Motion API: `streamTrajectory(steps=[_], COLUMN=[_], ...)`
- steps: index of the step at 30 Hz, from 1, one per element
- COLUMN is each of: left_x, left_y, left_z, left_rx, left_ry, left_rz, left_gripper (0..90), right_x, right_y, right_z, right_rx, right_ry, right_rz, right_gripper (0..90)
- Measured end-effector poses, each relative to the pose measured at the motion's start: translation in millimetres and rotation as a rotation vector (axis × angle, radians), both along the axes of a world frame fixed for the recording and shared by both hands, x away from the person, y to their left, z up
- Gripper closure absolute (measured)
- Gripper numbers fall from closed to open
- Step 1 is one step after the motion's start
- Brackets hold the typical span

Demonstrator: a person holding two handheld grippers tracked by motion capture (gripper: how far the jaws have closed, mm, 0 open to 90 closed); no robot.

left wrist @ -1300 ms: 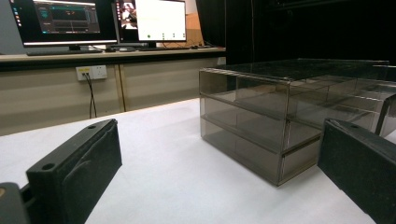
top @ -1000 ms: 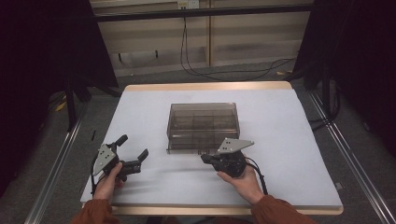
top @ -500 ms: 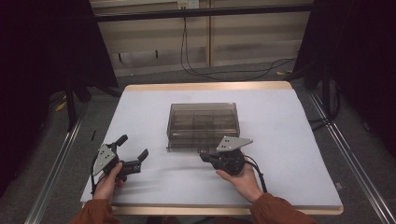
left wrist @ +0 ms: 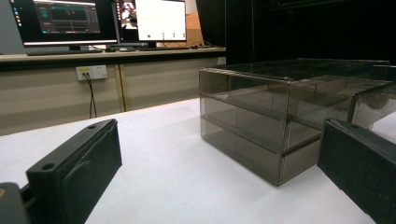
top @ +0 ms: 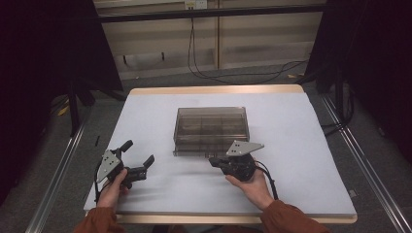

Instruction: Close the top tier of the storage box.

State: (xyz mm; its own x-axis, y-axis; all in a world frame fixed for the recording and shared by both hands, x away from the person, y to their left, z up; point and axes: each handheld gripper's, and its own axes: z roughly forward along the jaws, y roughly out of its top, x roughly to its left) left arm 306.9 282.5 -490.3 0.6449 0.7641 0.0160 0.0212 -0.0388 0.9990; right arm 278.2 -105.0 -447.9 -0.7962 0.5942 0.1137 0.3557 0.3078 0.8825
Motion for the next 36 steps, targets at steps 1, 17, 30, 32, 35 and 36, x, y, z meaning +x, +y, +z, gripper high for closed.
streamTrajectory(steps=[1,17,30,32,35,36], left_x=[0.0,0.0,0.0,-0.1,0.0,0.0], left_y=[0.3,0.3,0.3,-0.7,0.3,0.3], left_z=[0.0,0.0,0.0,-0.1,0.0,0.0], left_rx=[0.004,0.003,0.003,-0.009,0.003,0.003], left_ry=[0.0,0.0,0.0,-0.001,0.0,0.0], left_rz=[0.0,-0.001,-0.001,0.002,-0.001,-0.001], left_gripper=[0.0,0.0,0.0,0.0,0.0,0.0], right_x=[0.0,3.1,4.1,5.3,7.7,8.1], right_y=[-0.1,-1.3,-2.8,-3.0,-3.4,-3.5], right_z=[0.0,-0.7,-0.5,-0.7,-1.7,-2.0], right_rx=[0.001,-0.006,-0.008,-0.009,0.0,-0.001], right_ry=[0.002,-0.002,-0.004,-0.007,0.004,0.005], right_rz=[-0.001,-0.01,-0.018,-0.02,-0.024,-0.023], right_gripper=[90.0,90.0,90.0,90.0,90.0,90.0])
